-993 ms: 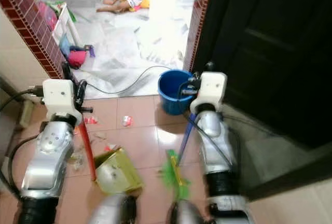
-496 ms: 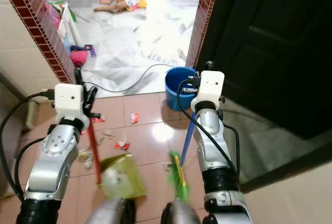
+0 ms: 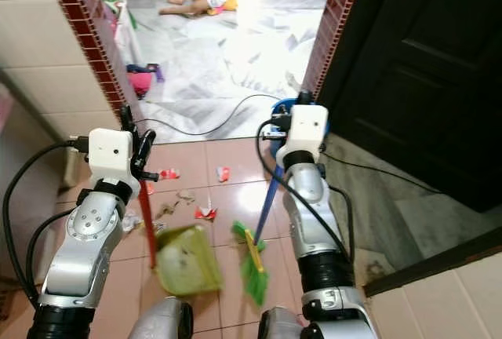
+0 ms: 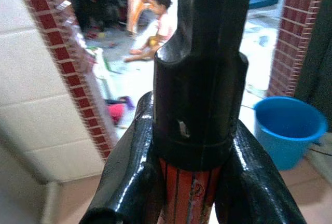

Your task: Sweep floor

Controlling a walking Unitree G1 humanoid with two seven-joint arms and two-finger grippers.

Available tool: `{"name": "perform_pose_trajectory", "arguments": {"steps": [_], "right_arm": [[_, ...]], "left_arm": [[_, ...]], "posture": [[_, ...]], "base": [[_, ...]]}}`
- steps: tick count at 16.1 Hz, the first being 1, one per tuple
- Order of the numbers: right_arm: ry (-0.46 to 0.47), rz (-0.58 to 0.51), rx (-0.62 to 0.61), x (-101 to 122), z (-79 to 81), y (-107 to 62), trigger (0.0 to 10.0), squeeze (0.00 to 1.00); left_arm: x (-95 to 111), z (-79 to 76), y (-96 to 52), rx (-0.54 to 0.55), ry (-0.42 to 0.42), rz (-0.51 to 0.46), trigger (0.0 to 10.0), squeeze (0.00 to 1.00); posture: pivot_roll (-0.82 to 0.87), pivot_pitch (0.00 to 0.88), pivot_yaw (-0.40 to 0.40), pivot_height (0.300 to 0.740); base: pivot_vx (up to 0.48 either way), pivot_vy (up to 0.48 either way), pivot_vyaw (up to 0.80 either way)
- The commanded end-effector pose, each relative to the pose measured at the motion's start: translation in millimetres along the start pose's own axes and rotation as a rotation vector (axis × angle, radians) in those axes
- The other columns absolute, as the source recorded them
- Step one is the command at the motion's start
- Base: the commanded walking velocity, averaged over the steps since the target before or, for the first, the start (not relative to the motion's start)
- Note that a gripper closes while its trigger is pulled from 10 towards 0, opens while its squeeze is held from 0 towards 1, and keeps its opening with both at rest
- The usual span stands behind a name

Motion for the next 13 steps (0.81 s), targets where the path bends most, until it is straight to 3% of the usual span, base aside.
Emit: {"name": "perform_pose_trajectory", "arguments": {"steps": [1,3,5,8,10,12,13], "right_arm": [[-0.017,-0.014,-0.006,4.4,-7.6,2.8,10.0,0.0],[0.012,0.004,0.024,1.8,-4.3,4.2,10.0,0.0],[0.006,-0.007,0.039,4.6,-2.2,6.7,10.0,0.0],[-0.025,-0.056,0.049,17.2,-5.1,12.2,10.0,0.0],[-0.066,-0.104,0.069,28.9,-7.8,14.9,10.0,0.0],[-0.103,-0.169,0.078,44.7,-11.8,16.3,10.0,0.0],[-0.116,-0.185,0.094,48.3,-10.4,16.4,10.0,0.0]], "left_arm": [[8.1,-0.9,1.5,0.009,0.002,-0.052,10.0,0.0],[1.4,-1.9,2.6,0.016,-0.007,-0.055,10.0,0.0],[-14.3,-4.0,7.4,0.028,0.06,-0.045,10.0,0.0],[-19.5,-14.1,18.9,0.001,0.115,-0.055,10.0,0.0],[-28.2,-13.6,30.0,0.078,0.175,-0.05,10.0,0.0],[-18.8,-4.0,36.1,0.215,0.164,-0.076,10.0,0.0],[-15.9,-6.5,36.5,0.204,0.157,-0.085,10.0,0.0]], "posture": [[0.05,0.094,-0.021,0.74],[0.05,0.093,-0.023,0.74],[0.05,0.09,-0.028,0.74],[0.04,0.096,-0.034,0.74],[0.02,0.114,-0.035,0.74],[0.01,0.12,-0.03,0.74],[0.01,0.121,-0.032,0.74]], "base": [[0.0,0.0,0.0],[0.0,0.0,0.0],[0.0,0.0,0.0],[0.0,0.0,0.0],[0.0,0.0,0.0],[0.0,0.0,0.0],[0.0,0.0,0.0]]}}
Point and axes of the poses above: a point about 5 cm out from each wrist's last joint towards the gripper, its own y axis pointing out of the wrist towards the gripper, its own x axis along the axis of the wrist's last joint, z = x × y, the point moved 4 cm from there along y, pointing out of the wrist towards the gripper, and after that the axes turned 4 degrees about y, right-handed, at the moved point
